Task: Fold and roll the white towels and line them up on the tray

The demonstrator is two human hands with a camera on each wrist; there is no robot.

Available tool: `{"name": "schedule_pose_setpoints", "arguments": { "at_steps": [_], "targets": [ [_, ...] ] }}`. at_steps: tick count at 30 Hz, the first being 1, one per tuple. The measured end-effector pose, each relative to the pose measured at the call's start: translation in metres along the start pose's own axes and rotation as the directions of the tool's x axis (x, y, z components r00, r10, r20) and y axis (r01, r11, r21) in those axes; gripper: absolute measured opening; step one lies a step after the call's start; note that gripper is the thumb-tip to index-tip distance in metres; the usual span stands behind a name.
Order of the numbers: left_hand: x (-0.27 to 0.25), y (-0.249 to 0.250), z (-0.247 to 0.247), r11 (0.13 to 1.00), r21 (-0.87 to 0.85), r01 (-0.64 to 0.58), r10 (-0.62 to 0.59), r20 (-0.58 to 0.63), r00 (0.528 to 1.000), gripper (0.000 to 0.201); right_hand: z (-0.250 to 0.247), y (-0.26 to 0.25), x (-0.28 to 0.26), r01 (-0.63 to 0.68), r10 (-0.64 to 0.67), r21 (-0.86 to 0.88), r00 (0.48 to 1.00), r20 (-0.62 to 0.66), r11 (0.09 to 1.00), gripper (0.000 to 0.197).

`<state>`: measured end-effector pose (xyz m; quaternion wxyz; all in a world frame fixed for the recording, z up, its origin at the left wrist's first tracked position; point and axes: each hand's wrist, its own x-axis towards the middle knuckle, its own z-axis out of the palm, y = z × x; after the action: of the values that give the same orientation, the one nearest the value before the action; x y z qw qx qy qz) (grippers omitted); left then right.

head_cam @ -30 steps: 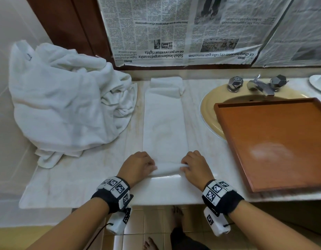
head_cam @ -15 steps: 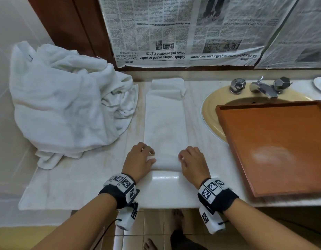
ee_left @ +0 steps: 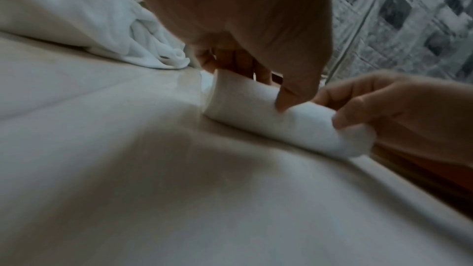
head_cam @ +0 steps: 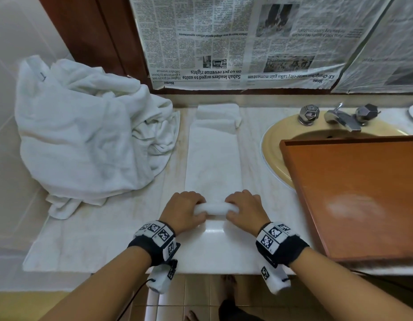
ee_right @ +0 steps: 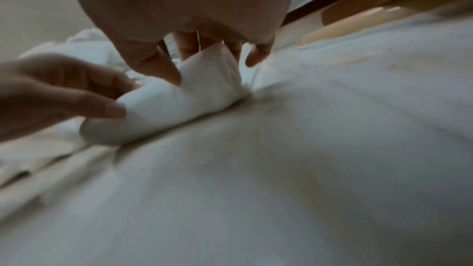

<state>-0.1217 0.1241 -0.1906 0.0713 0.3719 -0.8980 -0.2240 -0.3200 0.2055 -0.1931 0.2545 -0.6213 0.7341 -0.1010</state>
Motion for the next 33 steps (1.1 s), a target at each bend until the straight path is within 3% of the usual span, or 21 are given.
{"name": "schedule_pose_setpoints", "arguments": {
  "at_steps": [2,4,8,11,13,15,18,21,24,29,31,33],
  "targets": [
    [0.006,0.001,-0.009,0.984,-0.128,0.121,-0.113,0.073,0.991,0.029,-0.007,-0.001,0.005,-0.128,0.123,0.209,0.992,0.039,0.97,0.027],
    [0.014,0.002,-0.012,0.955,-0.218,0.203,-0.183,0.107,0.977,0.023,-0.009,-0.003,0.01,-0.189,0.192,0.269,0.981,0.016,0.944,0.019],
    [0.025,-0.001,-0.004,0.965,-0.171,0.198,-0.203,-0.009,0.979,0.025,-0.006,-0.01,0.014,-0.128,0.123,-0.013,0.972,-0.202,0.992,0.01],
    [0.022,0.007,0.002,0.998,-0.047,0.029,-0.037,-0.167,0.985,0.02,0.002,-0.013,0.011,0.004,-0.041,-0.122,0.954,-0.298,0.992,0.007],
    [0.016,0.01,0.009,0.996,0.053,-0.066,0.076,-0.194,0.978,0.02,0.005,-0.013,0.007,0.056,-0.112,-0.199,0.953,-0.281,0.978,0.013],
    [0.011,0.01,0.011,0.99,0.105,-0.095,0.112,-0.169,0.979,0.023,0.004,-0.011,0.004,0.063,-0.109,-0.237,0.976,-0.189,0.969,0.026],
    [0.009,0.004,0.013,0.982,0.159,-0.103,0.122,-0.117,0.986,0.047,0.003,-0.009,0.002,0.075,-0.114,-0.312,0.988,-0.108,0.947,0.037],
    [0.015,0.002,0.009,0.986,0.154,-0.065,0.082,-0.107,0.991,0.042,0.001,-0.011,0.006,0.076,-0.123,-0.367,0.987,-0.105,0.927,0.035],
    [0.021,0.006,-0.001,0.997,0.076,-0.001,0.005,-0.051,0.999,0.032,-0.01,-0.012,0.011,0.076,-0.098,-0.284,0.993,-0.065,0.956,0.029],
    [0.016,0.002,-0.016,0.973,-0.166,0.161,-0.131,0.18,0.975,0.026,-0.019,-0.006,0.012,-0.088,0.087,0.027,0.995,0.046,0.996,0.032],
    [0.017,-0.001,-0.014,0.952,-0.226,0.208,-0.169,0.178,0.969,0.024,-0.018,-0.006,0.014,-0.156,0.149,0.088,0.985,0.083,0.984,0.03],
    [0.019,-0.003,-0.007,0.955,-0.219,0.199,-0.192,0.051,0.98,0.024,-0.015,-0.007,0.016,-0.208,0.204,0.111,0.978,0.05,0.972,0.026]
  ]
}}
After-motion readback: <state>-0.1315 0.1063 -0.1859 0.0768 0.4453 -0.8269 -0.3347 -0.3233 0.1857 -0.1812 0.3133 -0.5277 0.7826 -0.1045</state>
